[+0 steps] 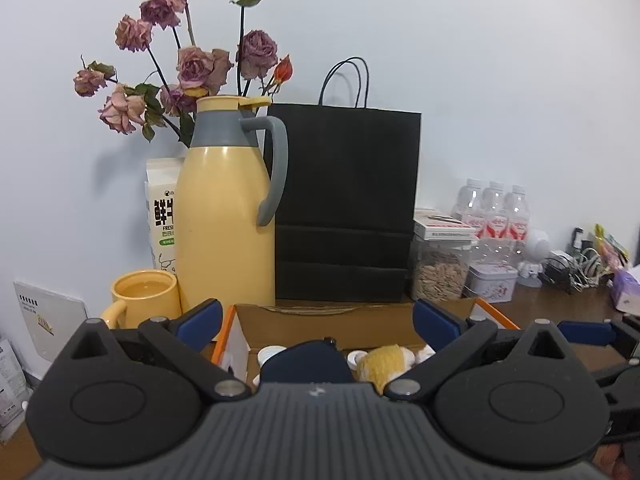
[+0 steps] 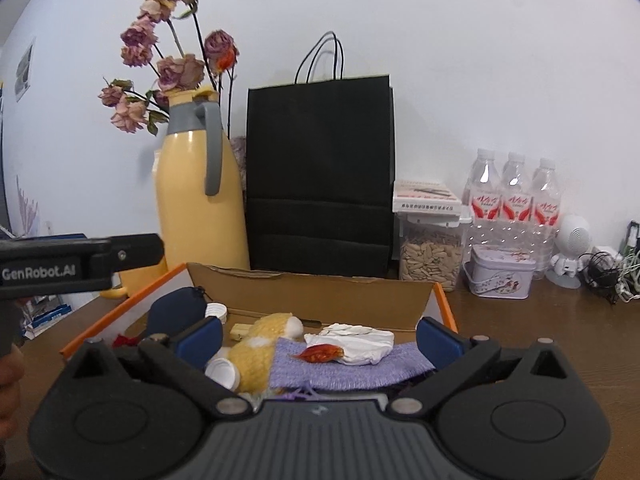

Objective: Organize objects

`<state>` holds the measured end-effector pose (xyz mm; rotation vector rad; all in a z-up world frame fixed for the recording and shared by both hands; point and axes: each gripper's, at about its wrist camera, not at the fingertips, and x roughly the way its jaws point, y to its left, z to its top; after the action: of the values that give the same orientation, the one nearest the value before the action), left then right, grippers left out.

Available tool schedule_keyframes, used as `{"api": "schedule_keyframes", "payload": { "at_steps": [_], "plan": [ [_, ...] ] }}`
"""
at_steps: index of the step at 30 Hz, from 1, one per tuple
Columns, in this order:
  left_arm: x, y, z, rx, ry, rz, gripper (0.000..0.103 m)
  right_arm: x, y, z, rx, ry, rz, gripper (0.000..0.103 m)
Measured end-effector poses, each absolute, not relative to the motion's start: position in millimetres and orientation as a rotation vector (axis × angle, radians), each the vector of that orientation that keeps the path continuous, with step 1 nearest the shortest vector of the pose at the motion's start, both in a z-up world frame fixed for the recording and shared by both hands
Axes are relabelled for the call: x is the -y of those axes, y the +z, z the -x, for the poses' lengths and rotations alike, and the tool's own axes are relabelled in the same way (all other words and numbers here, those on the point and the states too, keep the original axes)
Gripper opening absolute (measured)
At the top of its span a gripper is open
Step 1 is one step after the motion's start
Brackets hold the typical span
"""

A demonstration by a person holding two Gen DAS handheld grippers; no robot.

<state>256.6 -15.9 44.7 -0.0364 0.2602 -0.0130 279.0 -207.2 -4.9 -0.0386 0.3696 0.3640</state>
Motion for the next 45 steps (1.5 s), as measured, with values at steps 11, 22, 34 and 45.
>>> {"api": "schedule_keyframes", "payload": {
  "at_steps": [11, 22, 34, 45],
  "plan": [
    [-4, 21, -188, -0.338, -0.001, 0.000, 0.103, 224, -3, -201, -0.339, 0.383, 0.037, 0.103],
    [-10, -13, -148, -0.478, -0.030, 0.008, 0.103, 231, -30, -164, -0.472, 0.365, 0.011, 0.103],
    [-8, -5, -117, -0.512, -0.015, 0.018, 0.103, 232, -27, -139, -0.519, 0.351, -0.014, 0.103],
    [-10, -1, -100, -0.524, -0.009, 0.030, 0.103, 231, -21, -121, -0.522, 0.341, 0.001, 0.103]
  ]
}}
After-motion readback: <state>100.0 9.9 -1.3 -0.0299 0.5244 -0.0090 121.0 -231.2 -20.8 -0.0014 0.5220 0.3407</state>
